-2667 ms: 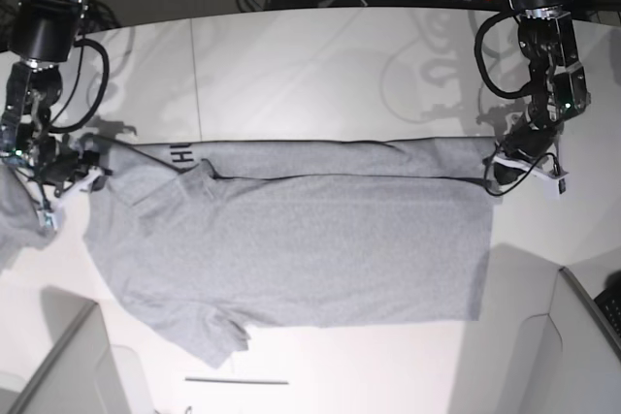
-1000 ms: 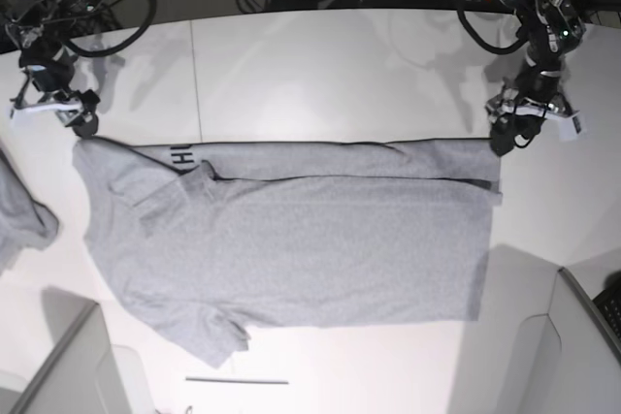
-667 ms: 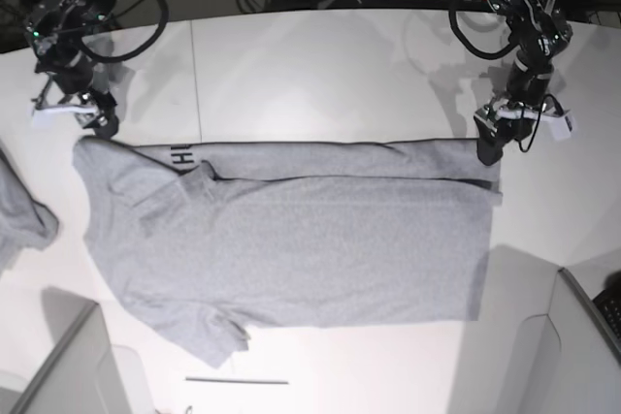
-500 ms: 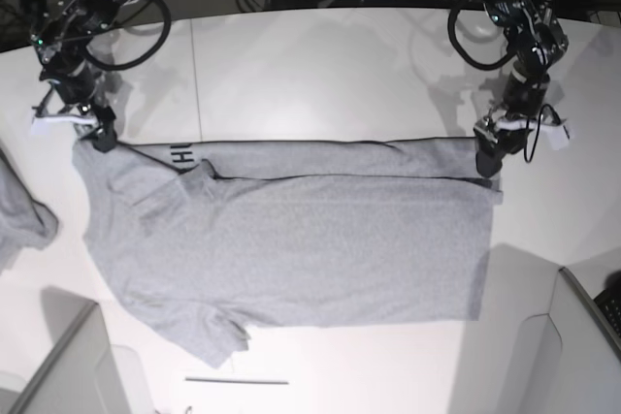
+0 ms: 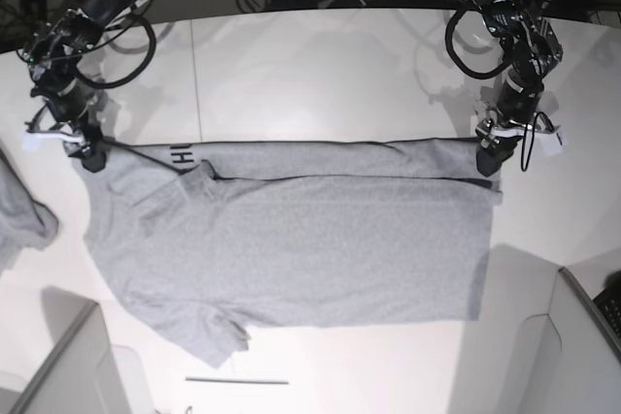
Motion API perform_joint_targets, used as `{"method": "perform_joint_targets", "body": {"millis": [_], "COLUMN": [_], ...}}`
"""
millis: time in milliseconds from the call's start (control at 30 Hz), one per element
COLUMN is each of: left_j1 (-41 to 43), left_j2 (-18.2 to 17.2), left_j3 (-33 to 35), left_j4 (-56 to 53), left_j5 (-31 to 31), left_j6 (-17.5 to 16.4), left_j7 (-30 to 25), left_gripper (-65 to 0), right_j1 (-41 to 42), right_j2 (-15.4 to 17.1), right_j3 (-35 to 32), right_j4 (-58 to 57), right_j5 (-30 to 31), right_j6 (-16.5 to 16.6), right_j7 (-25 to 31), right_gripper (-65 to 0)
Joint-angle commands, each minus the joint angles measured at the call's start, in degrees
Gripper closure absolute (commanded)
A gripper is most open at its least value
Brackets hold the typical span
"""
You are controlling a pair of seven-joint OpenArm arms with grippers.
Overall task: Fold the T-shirt properly
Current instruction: 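Regrasp the folded edge with both grippers, then drag the folded shirt toward the robot with both grippers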
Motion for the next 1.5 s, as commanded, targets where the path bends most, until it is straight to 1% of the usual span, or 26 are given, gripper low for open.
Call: {"method": "perform_joint_targets", "body": {"millis": [0,33,67,167,200,233,267,333,433,467,500,567,600,733,833,900,1000,1167,1267,1367,1467], "left_j1": [0.7,0.7,0.8,0.8,0.8,0.8,0.8,0.8,0.9,1.0,1.3,1.3,1.3,1.4,1.5,2.6,4.9,10.7,12.9,14.6,16.3], "left_j2": [0.3,0.3,0.3,0.1,0.1,0.1,0.1,0.1,0.0,-0.7,-1.5,-2.8,-3.4,-3.7,-3.6,-3.6,-3.6,-4.0,-4.6,-5.6,-5.8], "left_j3": [0.0,0.0,0.0,0.0,0.0,0.0,0.0,0.0,0.0,0.0,0.2,0.5,0.4,0.3,0.3,0.2,0.2,0.2,0.2,0.2,-0.1], "left_j4": [-0.8,-0.8,-0.8,-0.8,-0.8,-0.8,-0.8,-0.6,-0.1,0.0,0.6,2.1,3.2,10.2,14.2,16.1,19.0,23.0,23.9,24.5,25.3], "left_j5": [2.4,2.4,2.4,2.4,2.4,2.4,2.4,2.6,2.9,2.9,2.9,2.8,2.7,2.8,2.8,2.8,2.8,2.9,2.9,2.9,2.9], "left_j6": [2.1,2.1,2.1,2.1,2.1,2.1,2.1,2.1,2.1,2.2,2.3,2.3,2.3,2.3,2.3,2.3,2.3,2.3,2.3,2.3,2.3], "left_j7": [4.0,4.0,4.0,4.0,4.0,4.1,4.1,4.1,4.3,4.3,5.0,8.8,10.8,16.1,20.3,22.4,23.4,23.3,23.2,23.2,23.2], "left_gripper": [-28.1,-28.1,-28.0,-27.2,-24.7,-20.9,-15.3,0.0,0.0,0.0,0.0,0.0,0.0,0.0,0.0,0.0,0.0,0.0,0.0,0.0,0.0], "right_j1": [0.0,0.0,0.0,0.0,-0.1,-0.1,-0.1,-0.1,0.0,-0.1,-0.2,-0.1,-0.1,-0.2,-0.4,-1.1,-3.0,-8.8,-11.9,-14.3,-15.9], "right_j2": [0.4,0.4,0.4,1.2,1.2,1.3,1.4,1.5,1.9,2.8,3.3,3.5,3.5,3.6,3.5,3.5,3.4,3.1,1.7,-0.6,-1.3], "right_j3": [-0.2,-0.3,-1.0,-5.1,-6.3,-7.1,-7.7,-8.1,-7.9,-8.1,-8.1,-7.8,-7.8,-7.8,-7.7,-7.7,-7.6,-7.5,-7.1,-3.6,-1.4], "right_j4": [-0.1,-0.1,-0.1,-0.1,-0.1,-0.1,-0.1,-0.1,0.6,1.6,2.6,5.1,6.5,13.7,17.4,19.0,21.2,24.0,26.0,28.8,31.0], "right_j5": [-2.6,-2.6,-2.6,-2.6,-2.6,-2.6,-2.6,-2.6,-2.6,-2.5,-2.5,-2.5,-2.5,-2.4,-2.3,-2.2,-2.1,-2.1,-2.0,-2.1,-2.1], "right_j6": [-1.2,-1.2,-1.2,-1.2,-1.2,-1.2,-1.2,-1.2,-1.2,-1.3,-1.3,-1.4,-2.2,-8.4,-10.7,-10.9,-10.9,-10.9,-10.9,-10.9,-10.9], "right_j7": [-1.3,-1.3,-1.3,-0.7,0.2,1.2,2.1,2.6,2.1,1.7,0.7,-2.4,-4.0,-8.5,-11.6,-13.8,-15.3,-15.2,-15.3,-16.6,-18.9], "right_gripper": [-35.3,-32.7,-28.5,-12.9,-8.3,-4.1,0.0,0.0,0.0,0.0,0.0,0.0,0.0,0.0,0.0,0.0,0.0,0.0,0.0,0.0,0.0]}}
